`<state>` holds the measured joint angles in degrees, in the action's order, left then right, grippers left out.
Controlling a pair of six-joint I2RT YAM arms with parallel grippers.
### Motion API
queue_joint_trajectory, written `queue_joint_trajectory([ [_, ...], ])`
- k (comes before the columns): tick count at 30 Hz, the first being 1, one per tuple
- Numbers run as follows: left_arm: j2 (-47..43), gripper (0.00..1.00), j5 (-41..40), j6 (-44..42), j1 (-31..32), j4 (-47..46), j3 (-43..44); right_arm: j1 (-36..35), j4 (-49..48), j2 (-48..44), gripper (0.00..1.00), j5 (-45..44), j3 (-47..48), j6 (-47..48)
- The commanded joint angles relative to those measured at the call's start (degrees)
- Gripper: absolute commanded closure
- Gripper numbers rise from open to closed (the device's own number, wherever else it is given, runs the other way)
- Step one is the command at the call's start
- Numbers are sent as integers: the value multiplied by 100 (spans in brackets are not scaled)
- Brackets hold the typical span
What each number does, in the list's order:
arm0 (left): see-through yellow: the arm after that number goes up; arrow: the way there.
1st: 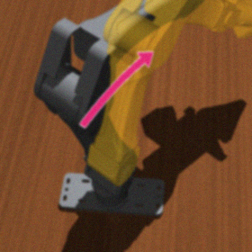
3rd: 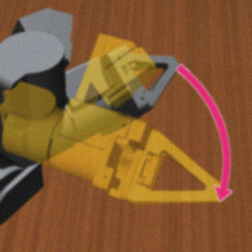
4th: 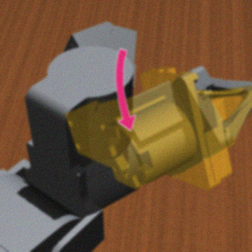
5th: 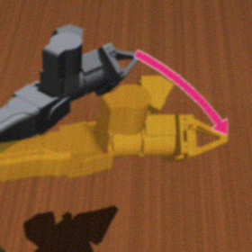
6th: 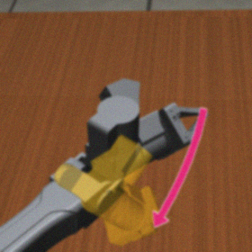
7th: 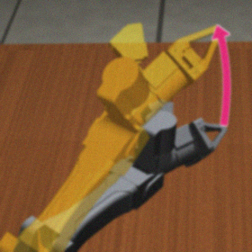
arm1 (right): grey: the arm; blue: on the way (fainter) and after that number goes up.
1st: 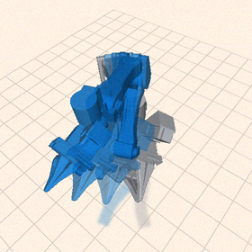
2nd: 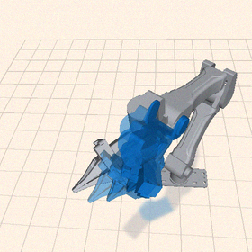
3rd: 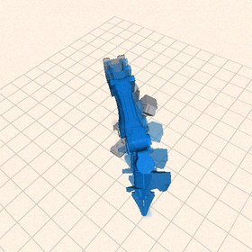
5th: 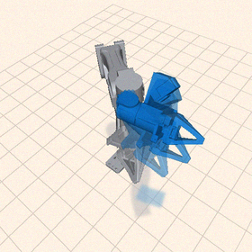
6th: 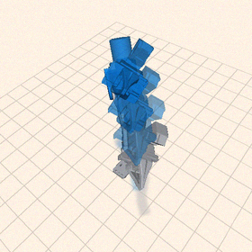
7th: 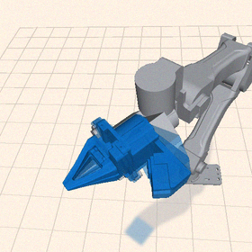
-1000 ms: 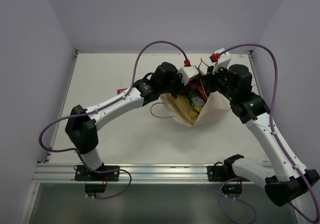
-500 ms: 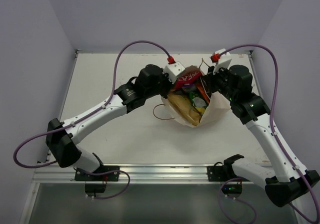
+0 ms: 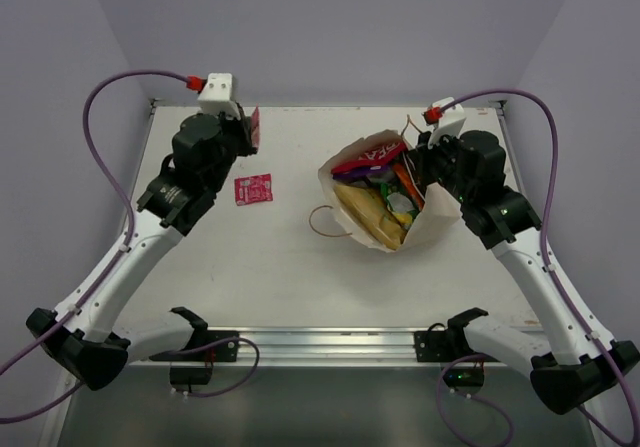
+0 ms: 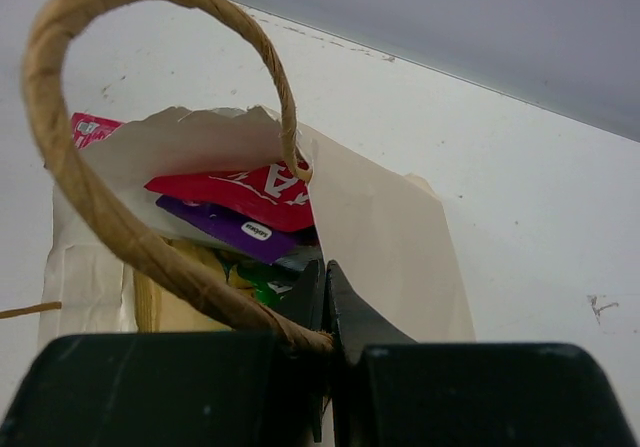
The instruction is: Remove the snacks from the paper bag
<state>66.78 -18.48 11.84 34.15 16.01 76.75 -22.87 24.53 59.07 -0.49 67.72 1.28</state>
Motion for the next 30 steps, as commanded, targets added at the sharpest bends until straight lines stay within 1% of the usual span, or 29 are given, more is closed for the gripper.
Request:
queue_joint_trajectory([
  [1,45,100,-403,881,-444,509,-800,2,-151,-167,100,-109,-31,21],
  [3,36,100,-253,1109,-541,421,-1169,-7,-142,-159,100,-135,-49,30],
  [4,45,100,26,1163,-559,360,-1537,-7,-142,-167,100,-144,-57,30],
  [8,-16,100,853,1549,-576,-132,-2479,2,-151,-185,100,-92,-101,22],
  [10,-121,100,1065,1857,-576,-492,-2892,-7,-159,-176,100,-65,-137,13],
  [11,-244,100,1083,1927,-585,-598,-3268,-7,-168,-168,100,-65,-145,13],
  [13,-332,100,935,2147,-664,-678,-3534,-7,-159,-150,100,-56,-163,-5],
  [15,-315,79,777,2261,-813,-477,-3711,-7,-159,-124,100,-56,-172,-5],
  [16,-289,57,637,2279,-857,-372,-3702,-7,-151,-124,100,-65,-163,-14],
  [18,-280,31,679,2140,-928,-196,-3528,-7,-142,-124,100,-74,-146,-5],
  [19,-332,15,862,2095,-928,-160,-3431,-7,-125,-124,100,-74,-137,-5],
  [20,-367,11,977,2077,-928,-73,-3308,-7,-90,-124,100,-74,-119,-5],
  [21,-394,9,1091,2034,-919,-37,-3002,-7,-80,-124,100,-83,-93,-5],
  [22,-420,7,1344,2042,-910,16,-2834,-7,-72,-124,100,-91,-75,-5],
  [24,-465,6,1627,2199,-849,130,-2491,-15,-28,-124,100,-100,-23,-5],
  [26,-386,6,2005,2331,-683,148,-1964,-33,7,-124,100,-109,30,4],
  [27,-307,6,1989,2376,-290,183,-1762,-33,34,-124,100,-144,65,13],
  [28,-80,6,1771,2333,-25,235,-1281,-50,51,-124,100,-153,92,39],
  [29,53,6,1595,2254,499,340,-1024,-59,86,-132,100,-179,118,48],
  [30,211,7,1567,2027,714,367,-778,-68,87,-141,100,-197,127,48],
])
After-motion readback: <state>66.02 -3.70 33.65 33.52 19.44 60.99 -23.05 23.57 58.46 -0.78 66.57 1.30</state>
